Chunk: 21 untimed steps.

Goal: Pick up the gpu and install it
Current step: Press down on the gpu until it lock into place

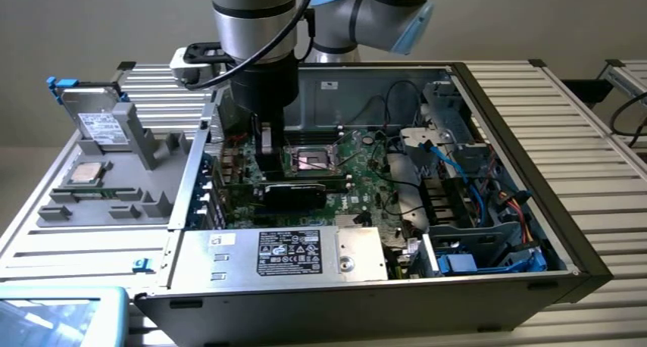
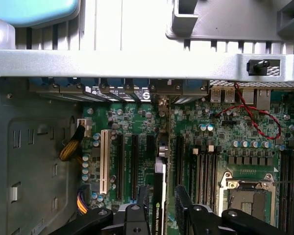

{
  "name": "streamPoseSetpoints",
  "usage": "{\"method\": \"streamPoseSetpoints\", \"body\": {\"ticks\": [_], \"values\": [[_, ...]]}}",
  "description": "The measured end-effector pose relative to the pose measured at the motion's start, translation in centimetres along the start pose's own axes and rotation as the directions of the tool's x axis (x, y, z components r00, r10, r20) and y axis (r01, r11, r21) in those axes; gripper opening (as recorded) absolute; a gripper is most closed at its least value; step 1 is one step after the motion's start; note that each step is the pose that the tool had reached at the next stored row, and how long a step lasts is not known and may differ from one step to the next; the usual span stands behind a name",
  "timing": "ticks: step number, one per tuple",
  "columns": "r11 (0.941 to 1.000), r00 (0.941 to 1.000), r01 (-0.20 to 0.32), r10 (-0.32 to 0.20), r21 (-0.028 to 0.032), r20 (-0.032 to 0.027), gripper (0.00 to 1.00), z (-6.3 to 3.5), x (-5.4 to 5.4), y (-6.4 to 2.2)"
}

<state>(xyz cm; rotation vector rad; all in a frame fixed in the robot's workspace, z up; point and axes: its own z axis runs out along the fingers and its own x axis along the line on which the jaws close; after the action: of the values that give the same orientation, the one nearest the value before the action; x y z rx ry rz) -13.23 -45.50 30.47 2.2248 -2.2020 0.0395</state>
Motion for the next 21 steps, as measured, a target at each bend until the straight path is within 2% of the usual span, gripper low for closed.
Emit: {"method": "streamPoseSetpoints", "body": {"ticks": [2,3,4,6,8,9,12,13,21], "values": [[1.0,1.0,0.0,0.0,0.0,0.0,0.33,0.0,0.0,0.0],[1.0,1.0,0.0,0.0,0.0,0.0,0.27,0.0,0.0,0.0],[1.0,1.0,0.0,0.0,0.0,0.0,0.27,0.0,0.0,0.0],[1.0,1.0,0.0,0.0,0.0,0.0,0.15,0.0,0.0,0.0],[1.0,1.0,0.0,0.0,-0.0001,-0.0007,0.12,0.0,0.0,-0.01],[1.0,1.0,0.0,0.0,-0.0081,-0.0041,0.12,-0.01,0.0,-0.01],[0.9982,1.0,0.0,0.0,-0.06,-0.005,0.12,0.01,-0.1,-0.01],[0.998,1.0,-0.002,0.002,-0.0625,-0.0048,0.12,0.08,-0.1,0.0],[0.9974,0.9993,-0.039,0.038,-0.0613,-0.0041,0.12,1.15,-0.5,0.02]]}}
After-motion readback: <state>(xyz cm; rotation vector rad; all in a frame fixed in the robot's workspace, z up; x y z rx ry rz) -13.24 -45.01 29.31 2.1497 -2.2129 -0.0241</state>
